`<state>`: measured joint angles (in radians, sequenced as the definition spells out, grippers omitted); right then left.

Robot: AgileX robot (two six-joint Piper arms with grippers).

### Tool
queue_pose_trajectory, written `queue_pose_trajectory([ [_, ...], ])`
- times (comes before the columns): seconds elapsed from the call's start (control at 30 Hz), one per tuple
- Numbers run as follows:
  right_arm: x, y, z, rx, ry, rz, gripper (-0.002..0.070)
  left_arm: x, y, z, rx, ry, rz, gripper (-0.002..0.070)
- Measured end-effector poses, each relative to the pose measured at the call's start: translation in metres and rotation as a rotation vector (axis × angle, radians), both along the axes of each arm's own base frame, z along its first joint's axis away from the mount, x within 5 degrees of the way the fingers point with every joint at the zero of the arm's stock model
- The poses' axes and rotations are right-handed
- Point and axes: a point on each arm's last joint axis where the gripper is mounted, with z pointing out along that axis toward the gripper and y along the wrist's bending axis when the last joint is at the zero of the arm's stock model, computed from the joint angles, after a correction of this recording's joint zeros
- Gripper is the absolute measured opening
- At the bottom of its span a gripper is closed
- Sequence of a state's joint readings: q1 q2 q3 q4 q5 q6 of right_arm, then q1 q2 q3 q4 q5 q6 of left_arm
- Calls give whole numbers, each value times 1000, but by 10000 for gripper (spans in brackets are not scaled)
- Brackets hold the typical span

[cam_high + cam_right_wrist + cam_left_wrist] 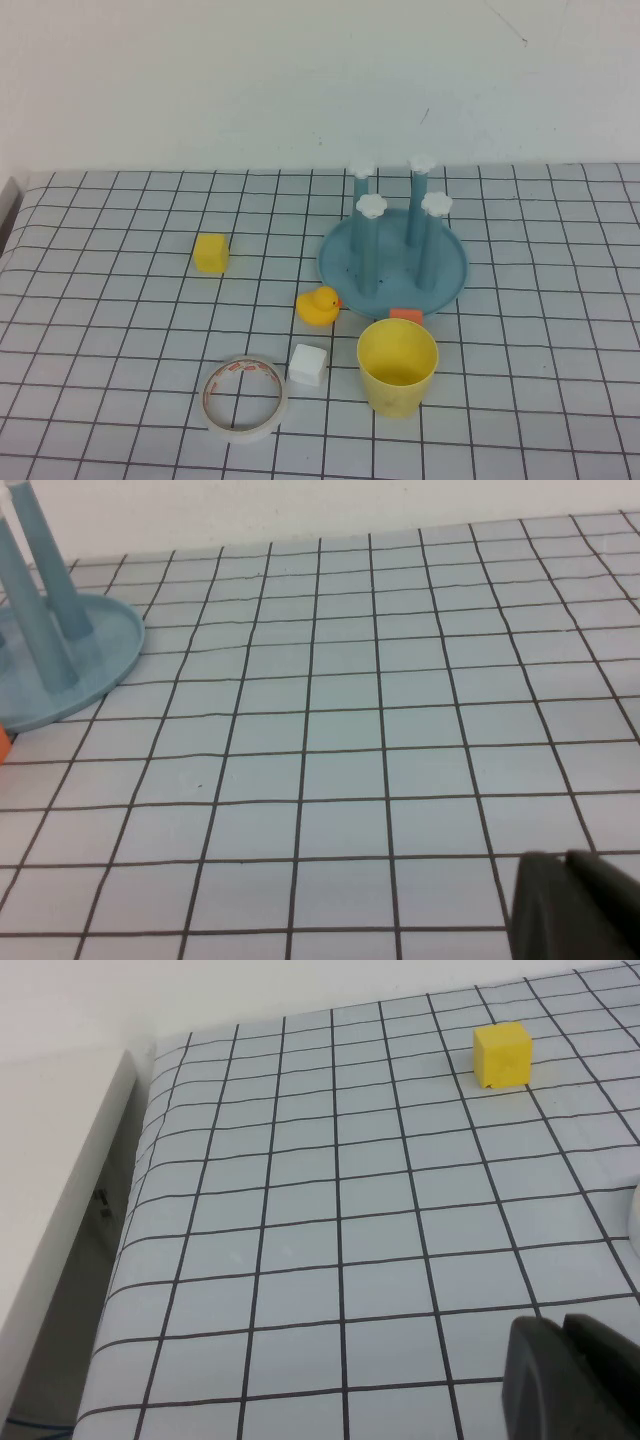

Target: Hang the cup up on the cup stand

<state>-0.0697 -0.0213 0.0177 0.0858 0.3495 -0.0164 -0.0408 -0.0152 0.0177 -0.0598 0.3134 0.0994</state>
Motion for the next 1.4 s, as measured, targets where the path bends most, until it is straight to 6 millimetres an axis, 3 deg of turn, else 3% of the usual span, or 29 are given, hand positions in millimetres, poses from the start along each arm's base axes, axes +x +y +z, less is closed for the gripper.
queue_pose_trajectory([
  [0.57, 0, 0, 0, 0, 0, 0, -1, 0, 0, 0, -4, 0, 0, -3],
  [0.9, 0, 0, 0, 0, 0, 0, -1, 0, -2, 1, -104, -6, 6, -3],
  [1.03, 0, 0, 0, 0, 0, 0, -1, 1, -6, 5, -290, -29, 6, -3],
  [1.13, 0, 0, 0, 2, 0, 0, -1, 1, -11, 13, -712, -62, 20, -3],
  [1.23, 0, 1, 0, 31, -2, -1, -1, 2, -12, 19, -964, -71, 30, -3],
  [1.4, 0, 5, 1, 165, -9, 9, -1, 2, -11, 22, -1076, -101, 46, -3],
])
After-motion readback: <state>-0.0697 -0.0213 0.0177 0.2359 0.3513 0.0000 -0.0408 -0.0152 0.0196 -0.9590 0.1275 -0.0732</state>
